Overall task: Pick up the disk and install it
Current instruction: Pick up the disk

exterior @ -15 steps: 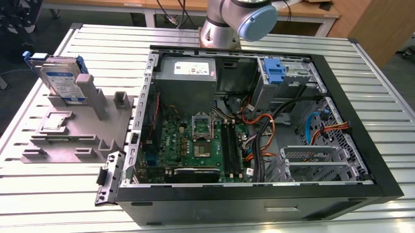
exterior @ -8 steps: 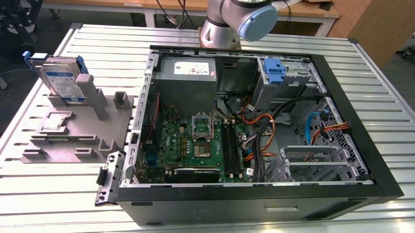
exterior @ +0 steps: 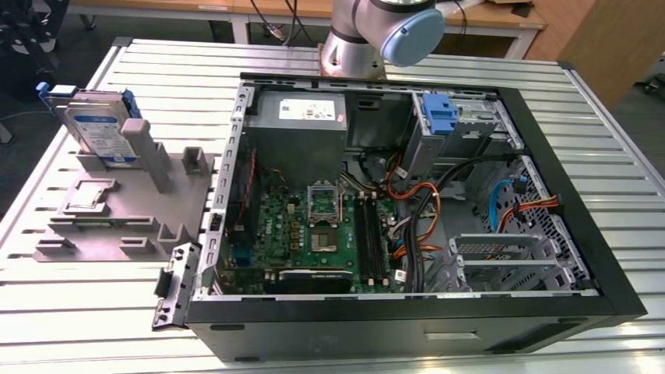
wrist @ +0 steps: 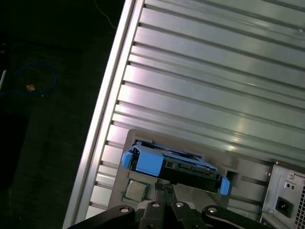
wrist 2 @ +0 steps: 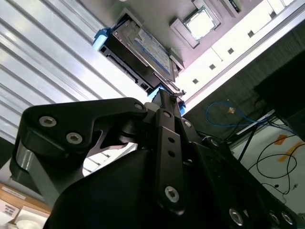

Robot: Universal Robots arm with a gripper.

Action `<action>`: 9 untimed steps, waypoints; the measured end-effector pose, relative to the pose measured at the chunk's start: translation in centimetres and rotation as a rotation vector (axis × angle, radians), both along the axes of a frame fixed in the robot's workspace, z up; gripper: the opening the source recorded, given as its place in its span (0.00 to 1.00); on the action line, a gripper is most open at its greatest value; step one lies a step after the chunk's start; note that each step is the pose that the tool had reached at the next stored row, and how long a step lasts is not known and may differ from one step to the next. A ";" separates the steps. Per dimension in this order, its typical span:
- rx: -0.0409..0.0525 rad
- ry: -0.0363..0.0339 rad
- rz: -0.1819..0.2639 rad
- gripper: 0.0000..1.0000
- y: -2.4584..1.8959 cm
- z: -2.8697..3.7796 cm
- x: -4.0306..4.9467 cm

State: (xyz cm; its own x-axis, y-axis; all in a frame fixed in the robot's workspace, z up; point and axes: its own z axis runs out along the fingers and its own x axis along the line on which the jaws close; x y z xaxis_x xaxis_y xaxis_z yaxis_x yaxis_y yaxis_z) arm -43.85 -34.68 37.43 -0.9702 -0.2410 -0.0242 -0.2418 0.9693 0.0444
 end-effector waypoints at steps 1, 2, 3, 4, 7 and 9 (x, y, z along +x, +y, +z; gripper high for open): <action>0.0000 0.0001 0.004 0.10 0.00 0.00 0.00; 0.0000 0.0000 0.009 0.10 0.00 0.00 0.00; 0.0000 0.0000 0.013 0.10 0.00 0.00 0.00; 0.0000 0.0000 0.018 0.10 0.00 0.00 0.00; 0.0000 0.0000 0.031 0.10 0.00 0.00 0.00; 0.0000 0.0000 0.040 0.10 0.00 0.00 0.00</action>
